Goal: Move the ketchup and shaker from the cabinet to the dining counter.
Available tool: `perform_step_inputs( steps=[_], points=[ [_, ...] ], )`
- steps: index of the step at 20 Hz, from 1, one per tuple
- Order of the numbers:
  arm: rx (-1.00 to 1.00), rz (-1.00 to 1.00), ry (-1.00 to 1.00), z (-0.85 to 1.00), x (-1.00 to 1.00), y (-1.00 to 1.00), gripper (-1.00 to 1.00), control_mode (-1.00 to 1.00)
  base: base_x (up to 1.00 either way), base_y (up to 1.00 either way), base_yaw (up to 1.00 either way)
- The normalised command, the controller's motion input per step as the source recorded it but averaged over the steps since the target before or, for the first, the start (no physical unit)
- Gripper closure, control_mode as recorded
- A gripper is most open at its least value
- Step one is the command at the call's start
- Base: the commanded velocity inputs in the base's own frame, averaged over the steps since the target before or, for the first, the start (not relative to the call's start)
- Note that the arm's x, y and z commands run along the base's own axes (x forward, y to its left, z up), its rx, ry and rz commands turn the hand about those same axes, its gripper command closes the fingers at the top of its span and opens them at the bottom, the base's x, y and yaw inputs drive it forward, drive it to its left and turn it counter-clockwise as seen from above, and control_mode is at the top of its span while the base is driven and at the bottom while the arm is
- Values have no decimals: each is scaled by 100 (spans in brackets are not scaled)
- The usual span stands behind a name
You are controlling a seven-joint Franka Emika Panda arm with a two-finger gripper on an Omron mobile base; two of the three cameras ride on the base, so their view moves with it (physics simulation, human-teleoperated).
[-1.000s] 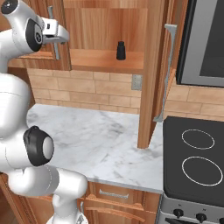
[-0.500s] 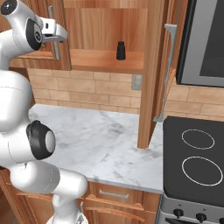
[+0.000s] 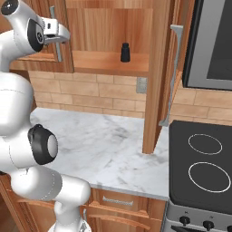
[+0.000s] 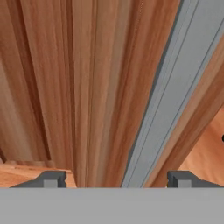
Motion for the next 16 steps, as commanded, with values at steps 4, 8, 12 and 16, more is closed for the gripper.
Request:
perform_step_inputs(
  steps=[4, 8, 12, 16],
  points=[
    [0, 0, -2, -6, 32, 0, -100, -100, 0, 0, 0],
    [3, 0, -4, -10, 36, 0, 100, -100, 0, 0, 0],
    [9, 0, -5, -6, 41, 0, 100, -100, 0, 0, 0],
    [11, 0, -6, -5, 43, 0, 100, -100, 0, 0, 0]
  ],
)
